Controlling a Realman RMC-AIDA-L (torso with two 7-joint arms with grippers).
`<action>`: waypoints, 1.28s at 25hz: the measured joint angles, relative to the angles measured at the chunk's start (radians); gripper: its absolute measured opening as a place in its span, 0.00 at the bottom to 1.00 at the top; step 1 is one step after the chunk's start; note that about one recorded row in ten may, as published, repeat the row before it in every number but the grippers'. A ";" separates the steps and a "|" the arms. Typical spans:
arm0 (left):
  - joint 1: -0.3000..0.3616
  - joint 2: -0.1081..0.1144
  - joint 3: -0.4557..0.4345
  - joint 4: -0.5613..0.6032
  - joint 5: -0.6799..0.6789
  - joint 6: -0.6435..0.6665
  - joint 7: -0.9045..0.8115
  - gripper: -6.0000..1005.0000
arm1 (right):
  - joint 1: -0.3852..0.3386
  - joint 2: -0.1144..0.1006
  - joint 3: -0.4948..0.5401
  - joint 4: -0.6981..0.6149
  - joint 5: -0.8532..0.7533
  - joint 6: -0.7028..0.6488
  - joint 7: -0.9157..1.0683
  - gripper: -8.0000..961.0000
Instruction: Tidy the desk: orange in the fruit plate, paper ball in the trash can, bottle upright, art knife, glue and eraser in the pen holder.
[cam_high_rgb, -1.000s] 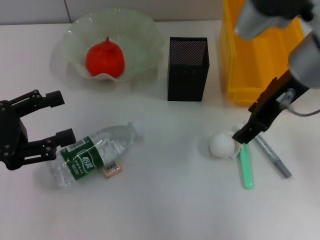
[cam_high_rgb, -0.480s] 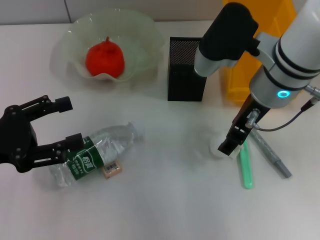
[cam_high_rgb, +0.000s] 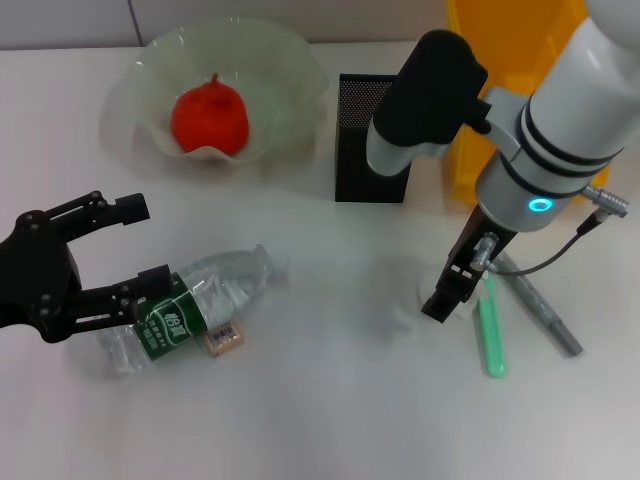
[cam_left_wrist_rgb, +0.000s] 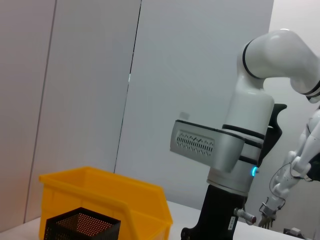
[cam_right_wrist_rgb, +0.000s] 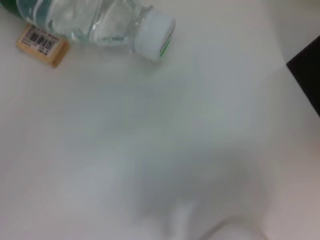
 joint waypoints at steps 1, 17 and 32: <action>0.000 0.000 0.000 0.000 0.000 0.000 0.000 0.86 | 0.009 0.001 -0.008 0.030 0.002 0.009 0.001 0.73; 0.000 0.000 0.000 -0.022 -0.001 -0.001 0.010 0.86 | 0.013 0.001 -0.011 0.066 0.013 0.015 -0.003 0.73; 0.004 0.003 0.000 -0.029 -0.001 -0.014 0.043 0.86 | -0.071 -0.008 0.272 -0.458 -0.221 -0.331 0.000 0.55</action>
